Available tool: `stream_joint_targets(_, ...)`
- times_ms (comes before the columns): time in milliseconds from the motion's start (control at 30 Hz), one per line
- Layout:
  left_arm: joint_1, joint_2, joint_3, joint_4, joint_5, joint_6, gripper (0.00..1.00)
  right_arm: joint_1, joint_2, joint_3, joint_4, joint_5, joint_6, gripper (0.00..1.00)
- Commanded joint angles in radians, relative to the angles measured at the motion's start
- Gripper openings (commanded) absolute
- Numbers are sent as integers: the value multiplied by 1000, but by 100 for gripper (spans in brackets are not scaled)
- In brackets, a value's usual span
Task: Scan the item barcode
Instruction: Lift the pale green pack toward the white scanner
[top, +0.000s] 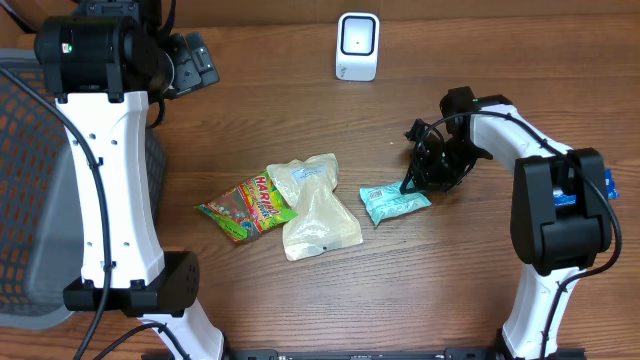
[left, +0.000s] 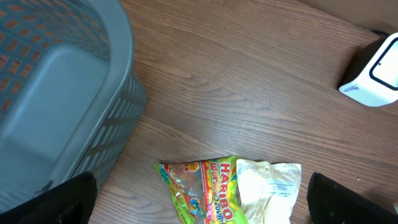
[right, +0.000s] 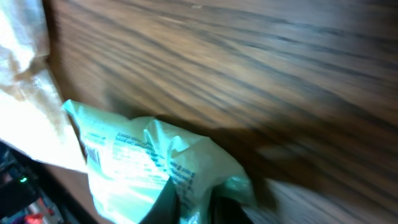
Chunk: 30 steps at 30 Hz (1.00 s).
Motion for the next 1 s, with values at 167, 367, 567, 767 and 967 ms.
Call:
stream_joint_targets(167,0,-11,11,0,-13,-14,100,6,-4,77,5,-315,-3,4)
stream_joint_targets(367,0,-11,11,0,-13,-14,100,8,-92,239,32,-316,-2,4)
stream_joint_targets(567,0,-11,11,0,-13,-14,100,10,-221,297,122,-162,71,4)
stream_joint_targets(767,0,-11,11,0,-13,-14,99,62,-291,298,209,-33,108,4)
stream_joint_targets(967,0,-11,11,0,-13,-14,100,109,-291,298,320,167,243,4)
